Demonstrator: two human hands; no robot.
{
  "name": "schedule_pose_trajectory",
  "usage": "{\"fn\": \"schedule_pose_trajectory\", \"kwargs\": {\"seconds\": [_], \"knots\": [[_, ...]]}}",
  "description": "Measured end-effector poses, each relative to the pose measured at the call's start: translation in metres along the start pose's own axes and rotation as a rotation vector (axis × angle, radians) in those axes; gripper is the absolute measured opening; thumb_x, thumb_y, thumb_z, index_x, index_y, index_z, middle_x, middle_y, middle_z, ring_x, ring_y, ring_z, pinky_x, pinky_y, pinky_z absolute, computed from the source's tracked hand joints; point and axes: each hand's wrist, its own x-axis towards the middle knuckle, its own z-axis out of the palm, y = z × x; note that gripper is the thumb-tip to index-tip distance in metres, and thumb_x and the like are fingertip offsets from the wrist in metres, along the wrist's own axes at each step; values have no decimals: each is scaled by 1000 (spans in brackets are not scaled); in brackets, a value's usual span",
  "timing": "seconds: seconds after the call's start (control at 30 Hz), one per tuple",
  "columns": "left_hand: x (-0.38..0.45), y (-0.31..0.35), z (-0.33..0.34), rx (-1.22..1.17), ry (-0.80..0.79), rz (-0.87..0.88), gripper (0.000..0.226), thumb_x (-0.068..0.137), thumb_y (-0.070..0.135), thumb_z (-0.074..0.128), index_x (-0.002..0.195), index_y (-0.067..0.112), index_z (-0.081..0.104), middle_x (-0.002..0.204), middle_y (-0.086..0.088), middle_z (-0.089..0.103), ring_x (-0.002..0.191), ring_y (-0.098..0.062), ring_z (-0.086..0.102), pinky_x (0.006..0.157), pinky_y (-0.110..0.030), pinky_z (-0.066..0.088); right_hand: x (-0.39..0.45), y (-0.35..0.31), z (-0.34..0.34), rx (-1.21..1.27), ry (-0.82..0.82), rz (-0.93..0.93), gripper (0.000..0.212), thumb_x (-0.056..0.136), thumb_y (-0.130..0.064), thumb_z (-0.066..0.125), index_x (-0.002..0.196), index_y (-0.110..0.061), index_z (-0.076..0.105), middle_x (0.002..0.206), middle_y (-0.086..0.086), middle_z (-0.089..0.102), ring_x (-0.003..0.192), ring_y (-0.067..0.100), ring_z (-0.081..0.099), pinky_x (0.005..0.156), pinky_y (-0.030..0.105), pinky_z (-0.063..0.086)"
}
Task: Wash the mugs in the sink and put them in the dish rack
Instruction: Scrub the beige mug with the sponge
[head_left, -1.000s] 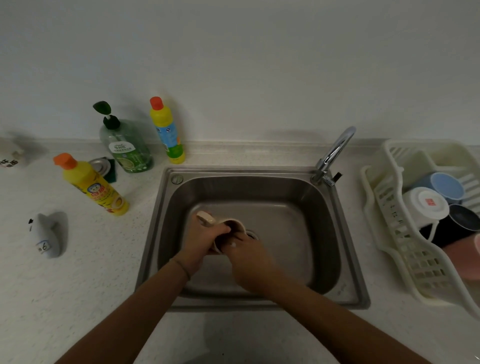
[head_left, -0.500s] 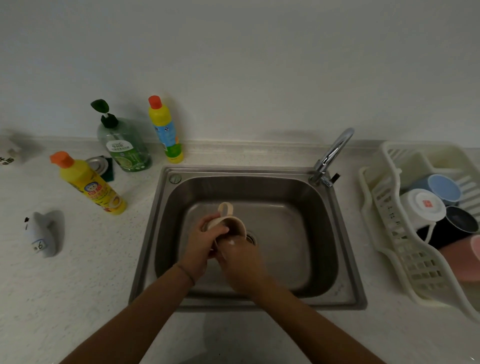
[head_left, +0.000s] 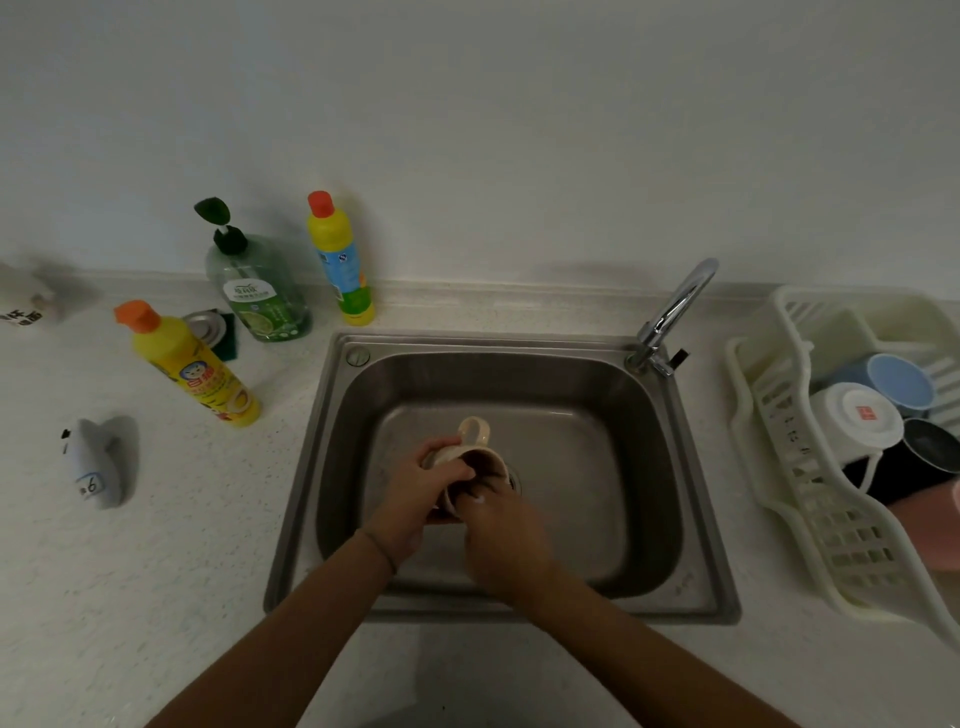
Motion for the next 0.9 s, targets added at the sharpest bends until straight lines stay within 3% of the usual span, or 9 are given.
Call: {"fn": "schedule_pose_trajectory", "kwargs": {"seconds": [0.07, 0.1, 0.23, 0.3, 0.4, 0.57, 0.73, 0.87, 0.9], "knots": [[0, -1, 6, 46, 37, 9, 40, 85, 6, 74, 119, 26, 67, 117, -1, 62, 102, -25, 63, 66, -36, 56, 5, -18, 1, 225, -11, 248, 40, 84, -5, 57, 122, -14, 64, 112, 6, 70, 99, 26, 66, 79, 36, 57], [2, 0, 2, 63, 23, -8, 41, 84, 8, 75, 119, 27, 67, 120, -3, 62, 104, -26, 63, 65, -36, 56, 5, -17, 0, 216, -39, 231, 40, 85, -6, 56, 123, -14, 63, 113, 7, 70, 98, 27, 66, 79, 37, 56], [6, 10, -29, 178, -221, -86, 51, 71, 22, 81, 120, 33, 69, 132, -5, 58, 116, -33, 60, 72, -39, 61, -1, 22, -5, -226, -185, -342, 50, 87, -8, 58, 137, -12, 53, 127, 12, 62, 113, 32, 56, 71, 45, 58], [6, 11, -28, 152, -255, -87, 52, 71, 25, 80, 122, 30, 69, 131, -5, 61, 117, -33, 61, 73, -40, 61, 0, 31, -3, -242, -192, -382, 45, 90, -8, 52, 135, -10, 53, 124, 14, 62, 109, 33, 57, 67, 45, 58], [5, 5, -9, -13, -96, 0, 48, 78, 22, 80, 125, 26, 66, 128, -12, 64, 114, -32, 64, 68, -36, 60, 8, 21, 3, -153, -79, -199, 44, 94, -15, 38, 137, -14, 50, 122, 9, 63, 104, 29, 60, 72, 45, 57], [5, -9, 16, -222, 138, 142, 40, 86, 7, 76, 124, 10, 65, 117, -15, 71, 106, -31, 70, 72, -29, 59, 19, -15, 8, 237, 215, 160, 26, 93, -13, 49, 112, -10, 67, 98, 4, 72, 83, 19, 67, 71, 37, 58], [11, -5, -8, -89, 59, 44, 46, 83, 14, 79, 125, 22, 65, 127, -12, 64, 112, -34, 64, 68, -39, 60, 9, 21, 4, -148, -14, -185, 40, 98, -17, 47, 138, -18, 51, 128, 5, 62, 115, 23, 58, 78, 36, 59], [6, -2, 5, -107, 89, 70, 36, 88, 7, 72, 123, 17, 65, 123, -14, 67, 108, -32, 66, 68, -35, 57, 14, -11, 7, 163, 99, 124, 30, 98, -13, 54, 128, -14, 60, 116, 4, 68, 100, 20, 65, 82, 36, 58], [5, 1, 4, -93, 85, 58, 36, 89, 7, 72, 122, 17, 65, 122, -14, 67, 107, -31, 66, 69, -37, 58, 14, -12, 7, 186, 90, 112, 29, 99, -14, 53, 128, -14, 60, 117, 4, 67, 100, 20, 65, 82, 36, 58]]}}
